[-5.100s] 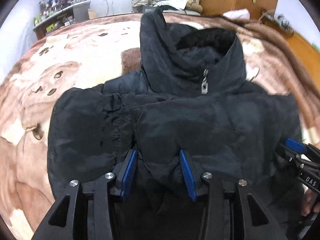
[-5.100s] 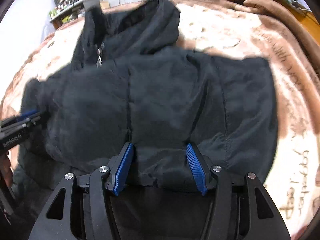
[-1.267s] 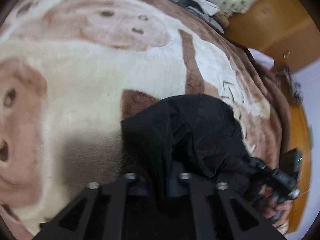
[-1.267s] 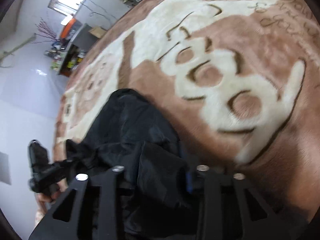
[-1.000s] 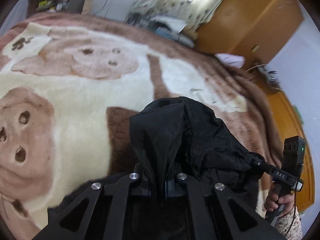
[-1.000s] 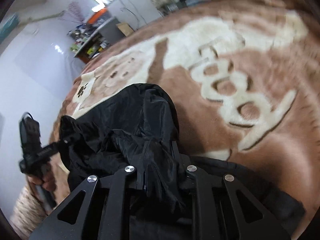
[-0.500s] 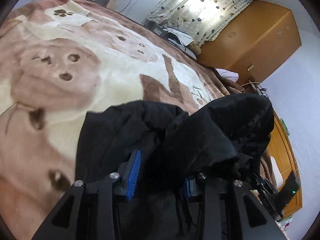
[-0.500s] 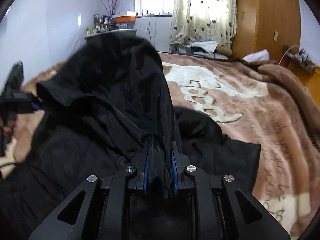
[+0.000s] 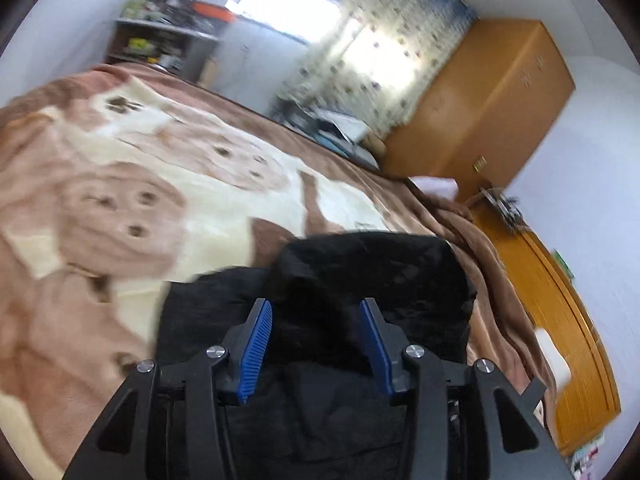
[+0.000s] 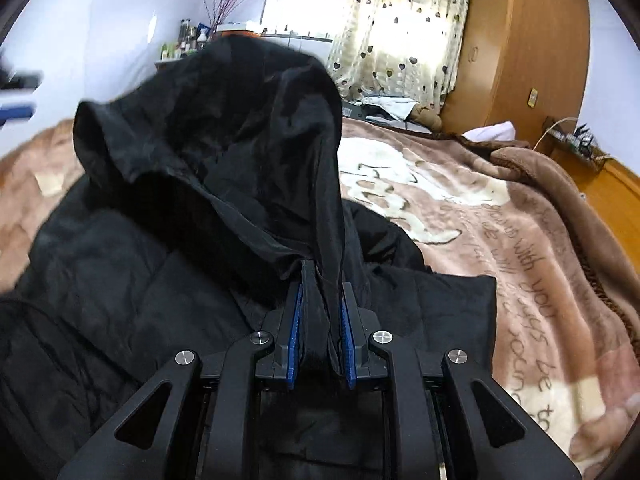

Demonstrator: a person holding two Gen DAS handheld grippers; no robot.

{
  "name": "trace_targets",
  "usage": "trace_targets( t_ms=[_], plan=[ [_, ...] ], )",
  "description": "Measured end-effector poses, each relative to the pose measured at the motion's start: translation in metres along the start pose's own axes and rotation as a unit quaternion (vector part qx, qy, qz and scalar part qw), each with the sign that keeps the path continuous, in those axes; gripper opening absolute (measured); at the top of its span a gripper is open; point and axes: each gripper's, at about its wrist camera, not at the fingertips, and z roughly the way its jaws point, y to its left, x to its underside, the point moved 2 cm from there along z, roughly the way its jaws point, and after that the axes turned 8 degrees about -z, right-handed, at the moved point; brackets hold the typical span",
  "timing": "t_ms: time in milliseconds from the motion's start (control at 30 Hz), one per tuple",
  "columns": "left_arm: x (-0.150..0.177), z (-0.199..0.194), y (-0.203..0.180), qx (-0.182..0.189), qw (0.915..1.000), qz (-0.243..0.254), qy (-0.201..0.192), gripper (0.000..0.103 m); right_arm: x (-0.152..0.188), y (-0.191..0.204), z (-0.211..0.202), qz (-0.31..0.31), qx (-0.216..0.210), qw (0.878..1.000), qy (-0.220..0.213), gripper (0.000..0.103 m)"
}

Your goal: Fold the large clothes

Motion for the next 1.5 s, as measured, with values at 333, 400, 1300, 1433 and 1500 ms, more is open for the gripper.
trace_targets(
  t_ms=[333, 400, 1300, 1433, 1500],
  plan=[
    [-0.034, 0.078, -0.068, -0.064, 0.9808, 0.177, 0.05, 0.077, 0.013, 0.005, 0.002, -0.023, -0.021, 0.999, 0.008, 0.018],
    [-0.034, 0.094, -0.076, -0.073, 0.9728, 0.21, 0.063, 0.077, 0.013, 0.002, 0.003, -0.012, -0.026, 1.0, 0.008, 0.018],
    [0.059, 0.023, -0.026, -0.035, 0.9636, 0.262, 0.043, 0.005, 0.034, -0.046, -0.038, 0.418, -0.265, 0.869, 0.018, 0.032],
    [0.076, 0.018, -0.02, -0.037, 0.9603, 0.274, 0.039, 0.005, 0.062, -0.049, 0.007, 0.54, -0.358, 0.76, 0.051, 0.056],
    [0.084, 0.02, -0.016, -0.042, 0.9558, 0.286, 0.05, 0.006, 0.074, -0.059, 0.018, 0.596, -0.376, 0.709, 0.016, 0.071]
  ],
)
